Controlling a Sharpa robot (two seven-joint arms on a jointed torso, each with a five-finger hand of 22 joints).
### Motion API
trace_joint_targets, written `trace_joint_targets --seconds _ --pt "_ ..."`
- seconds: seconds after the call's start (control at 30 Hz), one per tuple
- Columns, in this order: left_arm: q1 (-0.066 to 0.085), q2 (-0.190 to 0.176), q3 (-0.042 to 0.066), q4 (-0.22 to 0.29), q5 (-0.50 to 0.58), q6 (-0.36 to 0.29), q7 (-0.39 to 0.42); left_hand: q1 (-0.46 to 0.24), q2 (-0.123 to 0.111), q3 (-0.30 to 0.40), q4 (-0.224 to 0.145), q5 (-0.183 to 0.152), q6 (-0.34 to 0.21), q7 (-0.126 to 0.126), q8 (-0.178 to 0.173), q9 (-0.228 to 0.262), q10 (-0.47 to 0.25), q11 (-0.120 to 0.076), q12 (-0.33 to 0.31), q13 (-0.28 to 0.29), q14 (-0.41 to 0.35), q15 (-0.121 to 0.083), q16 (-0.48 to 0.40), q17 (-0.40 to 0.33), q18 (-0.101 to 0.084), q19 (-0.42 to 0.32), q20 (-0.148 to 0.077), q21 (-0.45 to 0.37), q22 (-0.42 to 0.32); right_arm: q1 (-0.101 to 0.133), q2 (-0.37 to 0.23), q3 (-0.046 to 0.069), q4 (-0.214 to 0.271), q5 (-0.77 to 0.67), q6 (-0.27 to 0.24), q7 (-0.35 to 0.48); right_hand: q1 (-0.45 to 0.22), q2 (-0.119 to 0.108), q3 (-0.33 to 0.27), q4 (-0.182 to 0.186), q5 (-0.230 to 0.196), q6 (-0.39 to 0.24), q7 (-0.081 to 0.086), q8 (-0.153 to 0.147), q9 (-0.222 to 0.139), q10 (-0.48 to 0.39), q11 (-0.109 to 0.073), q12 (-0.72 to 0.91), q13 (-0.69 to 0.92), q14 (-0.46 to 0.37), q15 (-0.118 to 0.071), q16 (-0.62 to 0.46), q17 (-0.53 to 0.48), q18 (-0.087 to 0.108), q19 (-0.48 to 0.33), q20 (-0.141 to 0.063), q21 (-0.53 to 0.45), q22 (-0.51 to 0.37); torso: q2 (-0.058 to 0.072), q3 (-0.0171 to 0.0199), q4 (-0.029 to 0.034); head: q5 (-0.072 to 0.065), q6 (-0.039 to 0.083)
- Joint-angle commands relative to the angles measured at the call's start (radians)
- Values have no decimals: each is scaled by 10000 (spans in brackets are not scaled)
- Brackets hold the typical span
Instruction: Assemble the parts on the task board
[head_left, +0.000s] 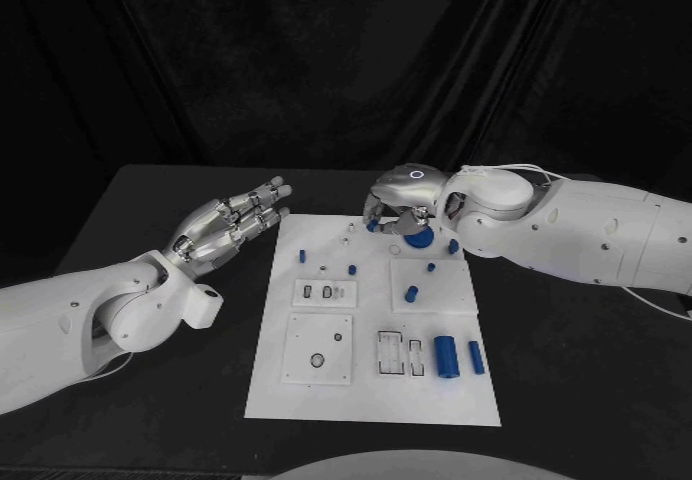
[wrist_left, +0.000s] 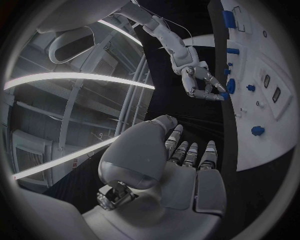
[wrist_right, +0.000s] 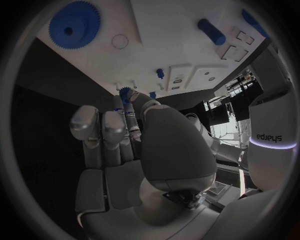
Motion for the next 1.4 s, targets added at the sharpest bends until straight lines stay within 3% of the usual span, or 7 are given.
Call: trace_joint_targets --seconds 0.03,0.17,0.23,0.37,0.53,0.87,1.4 --pt "23 52 9 -3 6 -20 1738 33 -108 34 7 34 -66 -8 10 -4 -11 60 39 5 -4 62 -36 -17 183 -10 57 14 7 50 319 1 -414 351 -110 -80 -16 44 29 51 -19 -99 8 -47 26 -32 55 -61 -15 72 26 55 30 -204 74 6 37 21 -6 -1 10 31 39" --pt "23 84 9 -17 6 -16 1742 21 -119 39 14 26 -130 -26 -5 -14 -24 40 35 2 -4 56 -36 -17 182 -14 53 11 5 43 755 1 -986 376 -82 -39 -12 41 40 53 -11 -128 15 -70 24 -50 62 -75 -16 83 33 98 86 -215 98 10 77 73 -8 -11 52 8 58" --pt "23 94 9 -23 6 -17 1742 16 -122 43 17 23 -165 -37 -13 -19 -27 29 34 1 -4 53 -36 -17 182 -13 52 11 5 18 939 1 -1237 382 -46 -29 -16 33 50 60 -3 -162 30 -97 23 -78 77 -91 -18 84 44 122 111 -216 97 16 84 86 -9 -6 44 -7 77" --pt "23 128 9 -46 6 -11 1744 16 -122 43 17 23 -165 -37 -13 -19 -27 29 34 1 -4 53 -36 -17 182 -13 52 11 5 -39 1217 1 -1602 387 -31 -3 -25 24 57 70 -3 -196 42 -123 21 -105 90 -103 -20 78 55 132 118 -219 98 23 95 105 12 16 85 -77 118" --pt "23 180 9 -75 6 24 1738 14 -122 46 18 22 -168 -42 -15 -20 -35 25 32 -2 -4 53 -36 -17 182 -14 51 11 5 -126 1508 1 -1978 390 -135 81 -16 10 76 68 10 -237 54 -157 19 -141 102 -113 -21 77 67 172 169 -223 100 33 111 132 20 16 103 -144 126" --pt "23 204 9 -110 6 49 1732 12 -122 51 20 22 -168 -46 -15 -20 -35 22 32 -2 -4 52 -36 -17 182 -13 50 12 6 -243 1702 1 -2210 392 -1 128 -38 -33 138 102 23 -396 95 -285 6 -314 157 -131 -26 17 114 176 152 -217 48 75 93 148 31 20 93 -162 126" --pt "23 268 9 -183 6 125 1687 9 -117 66 23 22 -165 -50 -15 -20 -39 20 31 -2 -4 58 -36 -17 182 -7 53 15 8 -379 1868 1 -2427 392 209 11 -70 -62 187 146 -13 -514 119 -378 -1 -469 197 -137 -28 -63 152 130 71 -195 -42 112 17 100 12 -6 73 -187 84"
